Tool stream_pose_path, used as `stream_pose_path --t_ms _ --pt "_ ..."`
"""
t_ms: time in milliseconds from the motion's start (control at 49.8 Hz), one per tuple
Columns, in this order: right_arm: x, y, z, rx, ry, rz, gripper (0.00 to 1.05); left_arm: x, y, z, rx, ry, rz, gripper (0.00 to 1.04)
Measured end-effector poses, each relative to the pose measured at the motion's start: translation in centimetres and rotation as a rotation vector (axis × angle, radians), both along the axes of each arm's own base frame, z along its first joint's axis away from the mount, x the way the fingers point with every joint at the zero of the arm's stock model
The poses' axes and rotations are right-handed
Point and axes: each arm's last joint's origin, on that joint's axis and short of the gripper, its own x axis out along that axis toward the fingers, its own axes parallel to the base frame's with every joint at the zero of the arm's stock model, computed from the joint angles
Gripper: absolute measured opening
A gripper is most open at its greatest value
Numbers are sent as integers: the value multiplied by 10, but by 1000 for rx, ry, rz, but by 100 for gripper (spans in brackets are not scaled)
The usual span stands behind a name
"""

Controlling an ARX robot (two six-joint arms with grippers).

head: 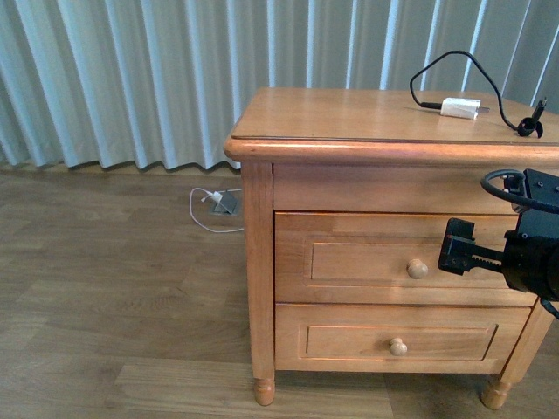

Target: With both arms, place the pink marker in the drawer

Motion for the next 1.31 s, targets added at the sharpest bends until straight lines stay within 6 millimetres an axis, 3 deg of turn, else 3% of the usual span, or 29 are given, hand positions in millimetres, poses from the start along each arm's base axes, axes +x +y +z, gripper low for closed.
stream_pose_path --t_ms 261,442,603,763,864,944,1105,1306 --pt "0 -2 -1 -4 22 4 96 0 0 0 0 0 0 99" --pt "-14 -9 15 -19 35 10 96 0 0 0 0 0 0 99" --pt "-57 -17 53 -26 26 67 96 0 0 0 0 0 0 99" --pt "-119 -19 107 -8 -21 138 96 0 0 0 0 0 0 99" --pt "-144 -18 128 -4 -48 163 96 0 0 0 0 0 0 99" --pt "-179 -11 151 -6 -95 196 96 0 0 0 0 0 0 99" --pt "-235 -4 162 -7 -101 195 96 0 0 0 0 0 0 99" --pt "-241 -4 166 -12 -123 189 96 0 0 0 0 0 0 99"
